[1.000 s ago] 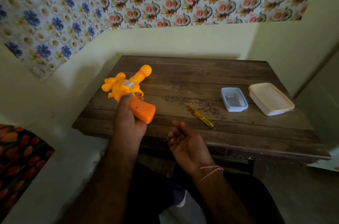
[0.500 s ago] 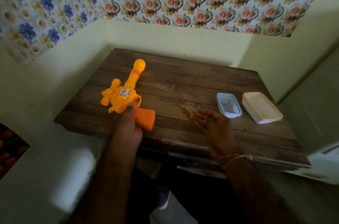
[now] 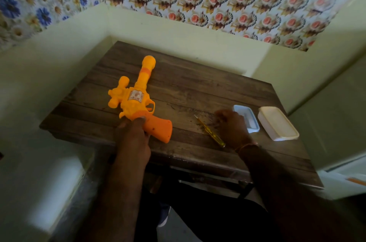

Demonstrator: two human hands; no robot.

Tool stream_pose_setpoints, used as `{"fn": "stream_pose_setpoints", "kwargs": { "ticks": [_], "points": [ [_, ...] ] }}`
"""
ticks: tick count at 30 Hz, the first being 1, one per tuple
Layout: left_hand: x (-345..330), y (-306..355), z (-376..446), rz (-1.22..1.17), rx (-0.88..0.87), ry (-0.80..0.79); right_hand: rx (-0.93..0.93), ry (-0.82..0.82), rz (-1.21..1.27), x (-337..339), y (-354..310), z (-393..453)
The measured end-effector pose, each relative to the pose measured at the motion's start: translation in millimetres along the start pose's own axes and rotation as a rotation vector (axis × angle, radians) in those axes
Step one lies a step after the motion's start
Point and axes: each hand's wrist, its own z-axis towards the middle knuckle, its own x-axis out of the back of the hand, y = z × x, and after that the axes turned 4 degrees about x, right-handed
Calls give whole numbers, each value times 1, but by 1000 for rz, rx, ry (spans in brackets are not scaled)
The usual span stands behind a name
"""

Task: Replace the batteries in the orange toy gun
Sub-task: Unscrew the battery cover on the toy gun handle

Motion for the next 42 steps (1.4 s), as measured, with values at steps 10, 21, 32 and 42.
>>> {"fn": "stream_pose_setpoints", "kwargs": {
  "ticks": [10, 21, 32, 42],
  "points": [
    [1, 2, 5, -19, 49, 3, 61, -62, -124, -16, 3, 4],
    [2, 6, 6, -57, 129, -27, 110, -104, -76, -12, 11, 5],
    [-1, 15, 0, -47, 223, -142, 507, -50, 67, -18, -107, -57],
    [5, 8, -9, 36, 259, -282, 599, 137, -275, -60, -110, -60]
  ]
}}
